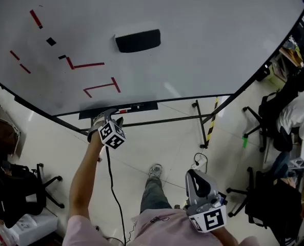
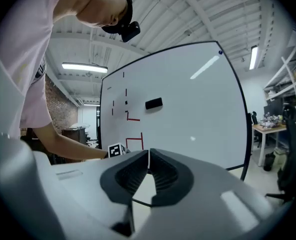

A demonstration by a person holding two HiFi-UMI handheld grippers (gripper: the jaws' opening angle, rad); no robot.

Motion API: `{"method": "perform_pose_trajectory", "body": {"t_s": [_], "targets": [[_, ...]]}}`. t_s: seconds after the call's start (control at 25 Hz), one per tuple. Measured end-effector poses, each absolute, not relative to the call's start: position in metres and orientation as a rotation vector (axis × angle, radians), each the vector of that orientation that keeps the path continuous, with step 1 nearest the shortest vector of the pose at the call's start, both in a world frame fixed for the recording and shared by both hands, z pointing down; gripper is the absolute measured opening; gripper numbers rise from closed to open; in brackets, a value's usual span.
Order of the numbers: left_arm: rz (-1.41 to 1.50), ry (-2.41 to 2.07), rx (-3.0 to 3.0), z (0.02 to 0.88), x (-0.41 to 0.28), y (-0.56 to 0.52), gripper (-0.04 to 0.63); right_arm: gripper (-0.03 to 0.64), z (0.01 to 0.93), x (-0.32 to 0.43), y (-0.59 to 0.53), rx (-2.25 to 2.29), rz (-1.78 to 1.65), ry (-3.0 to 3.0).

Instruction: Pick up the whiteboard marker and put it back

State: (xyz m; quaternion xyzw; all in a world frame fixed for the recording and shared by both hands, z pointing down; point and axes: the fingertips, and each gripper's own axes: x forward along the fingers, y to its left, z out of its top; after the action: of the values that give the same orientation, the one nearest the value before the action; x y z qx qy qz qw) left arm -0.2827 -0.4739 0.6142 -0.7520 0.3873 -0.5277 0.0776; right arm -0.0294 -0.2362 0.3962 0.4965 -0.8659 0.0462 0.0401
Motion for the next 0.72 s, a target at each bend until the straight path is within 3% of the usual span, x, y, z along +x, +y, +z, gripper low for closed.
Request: {"method": "perform_pose_trajectory", "body": {"t_s": [0.64,0.72], "targets": [[-1.715,0.785,-2.416,0.683,-0.258,-0.536,0.091,0.003,0.552,-0.143,-0.431,1.206,0.519,-2.418],[-1.721,0.757,-2.383,0.686,-0.259,-0.539,0.014,0.003,0.565,-0.153,-0.442,1.176,0.540,-2.398]]}}
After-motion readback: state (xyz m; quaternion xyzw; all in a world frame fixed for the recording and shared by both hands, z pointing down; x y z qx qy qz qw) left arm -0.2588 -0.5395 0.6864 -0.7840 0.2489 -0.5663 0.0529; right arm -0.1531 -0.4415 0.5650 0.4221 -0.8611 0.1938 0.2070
